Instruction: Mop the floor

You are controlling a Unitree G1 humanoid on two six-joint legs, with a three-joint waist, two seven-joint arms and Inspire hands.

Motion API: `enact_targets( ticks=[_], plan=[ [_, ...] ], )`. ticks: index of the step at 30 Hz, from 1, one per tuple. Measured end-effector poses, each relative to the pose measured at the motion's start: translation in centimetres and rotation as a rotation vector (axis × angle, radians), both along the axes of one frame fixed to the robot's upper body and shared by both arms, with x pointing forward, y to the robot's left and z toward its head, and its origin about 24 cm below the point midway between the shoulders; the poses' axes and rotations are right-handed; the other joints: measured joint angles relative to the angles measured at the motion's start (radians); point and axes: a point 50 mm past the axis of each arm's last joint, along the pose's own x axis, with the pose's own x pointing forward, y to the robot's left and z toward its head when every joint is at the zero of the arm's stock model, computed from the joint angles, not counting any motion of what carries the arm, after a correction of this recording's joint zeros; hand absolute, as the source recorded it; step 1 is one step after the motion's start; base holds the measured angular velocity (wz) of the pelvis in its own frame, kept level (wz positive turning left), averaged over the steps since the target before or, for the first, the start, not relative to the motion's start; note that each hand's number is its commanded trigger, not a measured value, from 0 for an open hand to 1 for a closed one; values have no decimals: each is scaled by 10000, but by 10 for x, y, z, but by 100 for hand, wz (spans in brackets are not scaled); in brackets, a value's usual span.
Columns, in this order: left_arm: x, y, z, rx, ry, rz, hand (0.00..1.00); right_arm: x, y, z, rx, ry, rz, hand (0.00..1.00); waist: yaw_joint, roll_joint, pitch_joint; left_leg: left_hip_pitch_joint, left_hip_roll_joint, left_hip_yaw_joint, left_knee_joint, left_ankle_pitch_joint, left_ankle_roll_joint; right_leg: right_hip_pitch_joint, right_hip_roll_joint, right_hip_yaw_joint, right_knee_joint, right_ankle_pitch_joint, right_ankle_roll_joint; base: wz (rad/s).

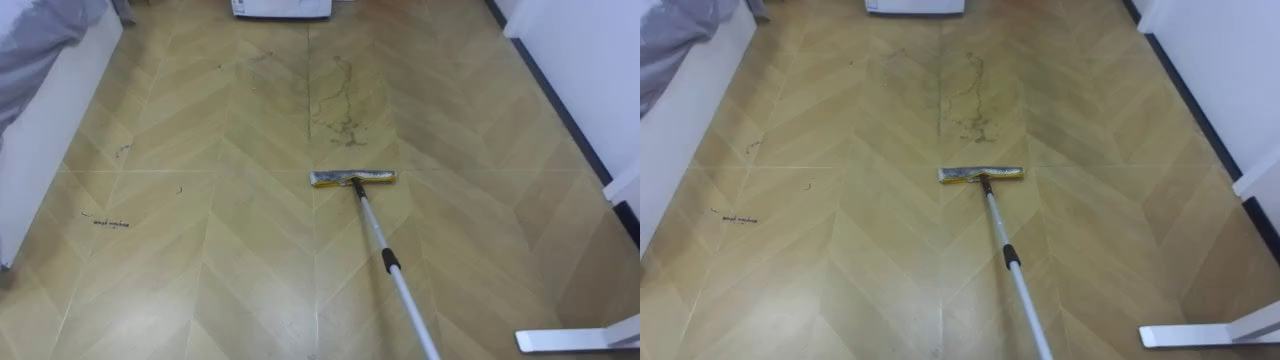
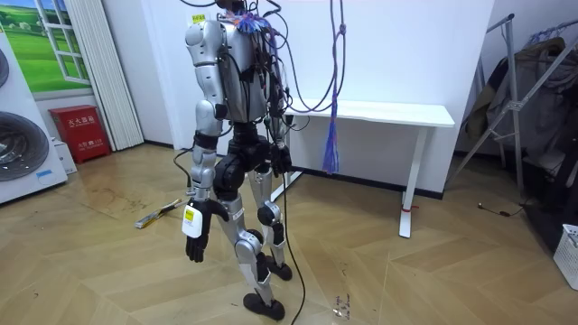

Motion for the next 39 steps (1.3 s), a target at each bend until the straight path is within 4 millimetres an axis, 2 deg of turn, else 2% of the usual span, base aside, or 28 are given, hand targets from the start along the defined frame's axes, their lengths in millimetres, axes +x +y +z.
enact_targets(
  ticks=[10, 14, 19, 22, 25, 30, 32, 34, 36, 39],
  plan=[
    [2, 0, 0, -45, -65, 7, 0, 0, -1, 0, -57, 26, 161, 100, -31, 2, -1, -12, -3, -2, 0, 0, 0, -9, -1, -11, -10, -5, 1, 0],
    [4, 0, 0, -44, -117, -13, 0, 4, -1, 0, -59, -25, 272, 100, -160, 3, -7, -92, -3, 31, 2, 0, 0, -96, -5, -7, -13, -5, 2, 0],
    [12, -1, 0, -57, -297, -129, 0, 8, 0, 0, -40, -101, 419, 100, -185, 61, -73, -352, -1, 50, 29, 0, 0, -394, -2, 53, 55, 2, -4, -2],
    [25, -2, 0, -105, -588, -352, 0, 15, 0, 0, -72, -217, 448, 100, -206, 132, -56, -634, 14, 62, 145, 1, 0, -649, 4, 29, 152, 17, -15, 0],
    [46, -4, 3, -169, -1286, -660, 0, 25, -1, 1, -275, -527, 465, 100, -220, 183, -62, -1096, -4, 81, 170, 3, 0, -1091, 24, -14, 167, 81, -43, 1],
    [62, -9, 4, -200, -1948, -1043, 0, 33, 0, 1, -454, -770, 218, 100, -253, 278, -48, -1615, -1, 79, 193, 8, 0, -1581, 14, -90, 177, 128, -50, 2],
    [64, -10, 4, -196, -2065, -1109, 0, 35, -1, 1, -537, -874, 220, 100, -254, 318, -61, -1842, 8, 77, 206, 8, 0, -1797, 10, -141, 190, 142, -56, 5],
    [62, -10, 4, -198, -2007, -1095, 0, 35, -1, 1, -564, -888, 50, 100, -251, 372, -35, -2015, 16, 70, 296, 9, -1, -1944, -11, -175, 239, 145, -58, 0],
    [58, -12, 1, -279, -1722, -1153, 0, 35, -5, 2, -650, -840, 62, 100, -247, 532, 17, -2185, 14, 26, 399, 10, -2, -2118, -44, -139, 373, 144, -57, 0],
    [57, -13, 0, -309, -1541, -1219, 0, 35, -8, 3, -746, -898, -12, 100, -261, 653, -16, -2548, 5, 7, 542, 12, -3, -2547, -159, -119, 678, 96, -85, 0]
  ],
)
